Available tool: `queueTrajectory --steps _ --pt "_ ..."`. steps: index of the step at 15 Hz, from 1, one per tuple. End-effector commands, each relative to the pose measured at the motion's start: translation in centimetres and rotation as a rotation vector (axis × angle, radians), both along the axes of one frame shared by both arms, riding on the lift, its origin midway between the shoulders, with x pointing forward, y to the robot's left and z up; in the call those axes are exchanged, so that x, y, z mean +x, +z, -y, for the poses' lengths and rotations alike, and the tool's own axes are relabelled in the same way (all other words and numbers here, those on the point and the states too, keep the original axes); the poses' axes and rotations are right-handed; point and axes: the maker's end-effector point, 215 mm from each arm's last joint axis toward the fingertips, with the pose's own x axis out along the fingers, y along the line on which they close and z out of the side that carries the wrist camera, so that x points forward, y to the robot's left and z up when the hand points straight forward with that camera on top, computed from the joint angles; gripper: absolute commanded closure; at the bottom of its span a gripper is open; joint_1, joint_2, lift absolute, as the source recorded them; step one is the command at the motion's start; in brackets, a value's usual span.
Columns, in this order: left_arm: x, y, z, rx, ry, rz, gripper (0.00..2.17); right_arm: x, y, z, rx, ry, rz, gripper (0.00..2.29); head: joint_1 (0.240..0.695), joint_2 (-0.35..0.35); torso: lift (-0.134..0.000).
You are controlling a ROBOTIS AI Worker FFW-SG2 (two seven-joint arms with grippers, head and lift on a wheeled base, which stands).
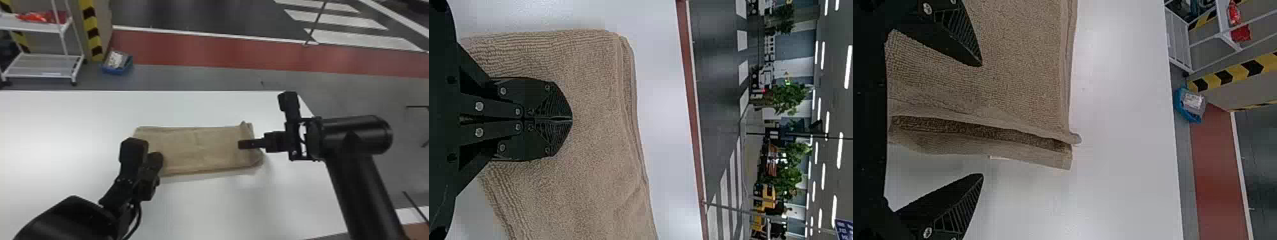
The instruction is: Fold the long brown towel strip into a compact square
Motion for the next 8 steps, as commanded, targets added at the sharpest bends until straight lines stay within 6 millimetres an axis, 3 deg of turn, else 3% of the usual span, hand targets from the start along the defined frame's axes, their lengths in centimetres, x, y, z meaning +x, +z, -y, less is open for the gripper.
queueTrajectory --steps 1,4,8 --pt "-0.3 -0.2 0.0 -0.002 0.0 -0.003 2.14 0.5 0.0 -0.4 -0.035 0.007 0.002 0.09 0.695 -0.199 -0.125" --pt "-0.4 -0.3 0.0 0.0 -0.001 -0.006 2.14 1.4 0.2 -1.1 -0.062 0.012 -0.004 0.09 0.695 -0.192 -0.125" --pt "-0.7 -0.5 -0.7 0.007 0.002 -0.008 2.14 0.9 -1.1 -1.3 -0.083 0.019 -0.04 0.1 0.695 -0.185 -0.125"
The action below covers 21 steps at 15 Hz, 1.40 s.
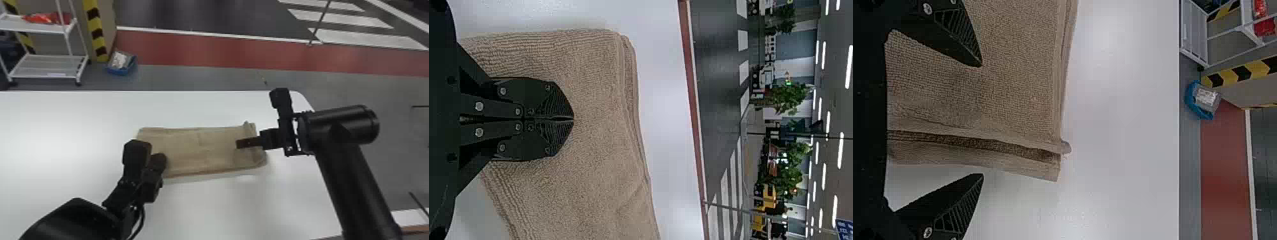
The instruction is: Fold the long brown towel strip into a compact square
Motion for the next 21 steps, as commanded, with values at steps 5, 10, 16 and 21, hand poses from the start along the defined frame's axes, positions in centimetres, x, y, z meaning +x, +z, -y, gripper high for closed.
queueTrajectory --steps 5,10,16,21 --pt "-0.2 -0.1 -0.4 0.005 0.002 -0.001 2.14 -0.7 -1.7 -0.6 -0.014 0.014 -0.037 0.26 0.695 -0.175 -0.125" --pt "-0.7 -0.5 -0.4 0.006 0.0 -0.011 2.14 -1.0 -1.8 -1.9 0.028 0.031 -0.05 1.02 0.695 -0.168 -0.125" --pt "-1.5 -0.8 -0.7 0.016 -0.004 -0.019 2.14 -2.1 0.4 -3.1 0.133 0.032 -0.049 1.54 0.695 -0.155 -0.125" --pt "-2.4 -1.2 -0.4 0.028 -0.015 -0.043 2.14 -2.5 4.9 -3.3 0.215 0.018 -0.023 1.56 0.695 -0.146 -0.125"
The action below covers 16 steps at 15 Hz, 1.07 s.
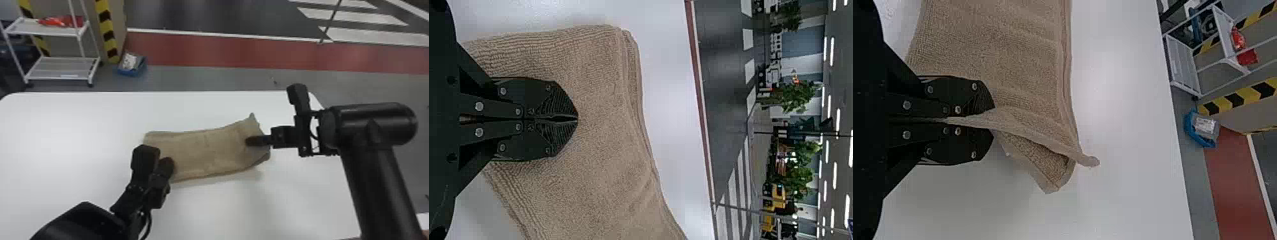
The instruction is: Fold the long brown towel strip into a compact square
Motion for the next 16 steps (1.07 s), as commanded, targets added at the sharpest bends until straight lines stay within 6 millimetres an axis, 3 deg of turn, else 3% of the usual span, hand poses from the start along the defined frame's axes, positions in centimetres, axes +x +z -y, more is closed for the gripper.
queueTrajectory --steps 1,5,7,10,13,16 --pt "-0.4 0.0 0.2 0.001 -0.005 -0.006 2.14 0.4 2.2 0.2 0.025 -0.009 0.02 1.56 0.695 -0.15 -0.125" --pt "-0.9 0.2 -0.1 0.001 -0.005 -0.007 2.14 1.3 4.5 -0.2 0.058 -0.009 0.038 1.56 0.695 -0.154 -0.125" --pt "-0.6 2.0 0.1 -0.018 -0.021 0.025 2.14 1.9 5.3 0.0 0.053 -0.013 0.05 1.56 0.695 -0.149 -0.125" --pt "0.3 4.6 -1.9 -0.043 -0.009 0.067 2.14 2.0 5.6 0.4 0.044 -0.018 0.039 1.56 0.695 -0.147 -0.125" --pt "1.3 5.7 -3.5 -0.066 0.001 0.081 2.14 2.1 5.8 1.2 0.034 -0.025 0.041 1.56 0.695 -0.133 -0.125" --pt "1.5 5.6 -4.0 -0.068 -0.018 0.076 2.14 2.2 5.9 1.6 0.036 -0.025 0.04 1.56 0.695 -0.126 -0.125"
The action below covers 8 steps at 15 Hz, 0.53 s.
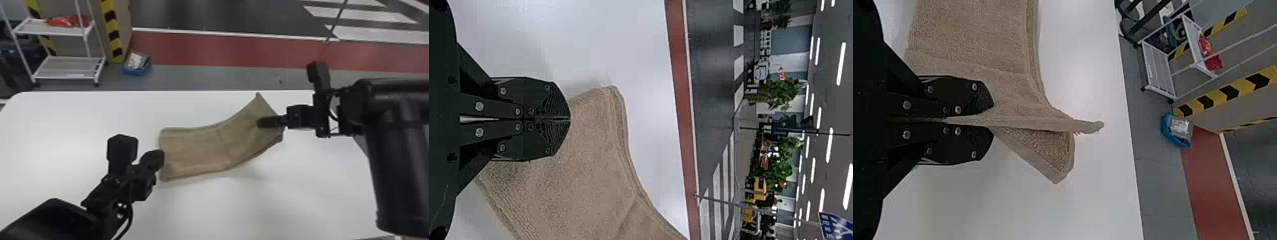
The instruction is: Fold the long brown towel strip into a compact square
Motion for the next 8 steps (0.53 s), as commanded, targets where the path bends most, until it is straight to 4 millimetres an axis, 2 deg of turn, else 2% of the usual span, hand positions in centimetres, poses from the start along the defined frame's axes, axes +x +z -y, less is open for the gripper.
queueTrajectory --steps 1,5,8 --pt "0.0 -0.4 -0.2 0.0 -0.005 -0.009 2.14 0.2 0.2 0.2 -0.002 -0.001 0.002 1.56 0.695 -0.124 -0.125" --pt "0.0 -0.7 0.9 -0.027 -0.037 -0.022 2.14 0.7 1.0 -1.4 0.0 0.024 0.012 1.56 0.695 -0.123 -0.125" --pt "0.1 -1.2 0.9 -0.051 -0.038 -0.041 2.14 0.9 1.6 -2.6 -0.01 0.048 0.012 1.55 0.695 -0.118 -0.125"
